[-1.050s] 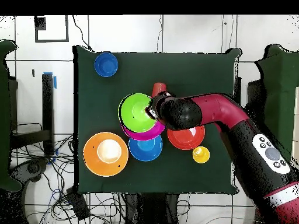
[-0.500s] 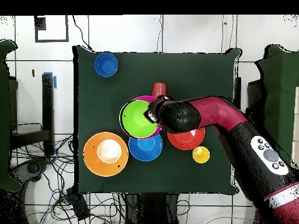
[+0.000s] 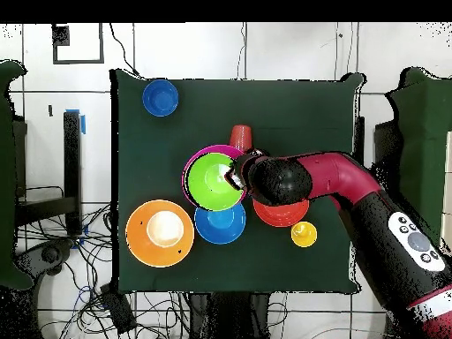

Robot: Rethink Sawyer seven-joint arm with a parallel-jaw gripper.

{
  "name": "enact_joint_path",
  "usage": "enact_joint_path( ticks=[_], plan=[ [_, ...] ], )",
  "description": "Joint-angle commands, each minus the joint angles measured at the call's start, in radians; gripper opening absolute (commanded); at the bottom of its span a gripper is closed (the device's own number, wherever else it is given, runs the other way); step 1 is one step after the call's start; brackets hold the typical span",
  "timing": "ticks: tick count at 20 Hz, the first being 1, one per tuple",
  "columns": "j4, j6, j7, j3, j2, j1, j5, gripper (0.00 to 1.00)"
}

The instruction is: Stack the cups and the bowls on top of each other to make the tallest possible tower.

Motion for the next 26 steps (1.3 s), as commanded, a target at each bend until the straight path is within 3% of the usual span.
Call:
enact_joint_path(
  ticks=[1,22,23,26],
  plan=[
    [0.040,-0.021,-0.001,-0.033,0.055,-0.002,-0.006,0.00],
    [0.076,-0.128,0.068,-0.063,0.027,0.024,-0.037,0.00],
    [0.075,-0.137,0.074,-0.072,0.020,0.030,-0.036,1.00],
    [0.067,-0.126,0.069,-0.071,0.023,0.035,-0.028,1.00]
  ],
)
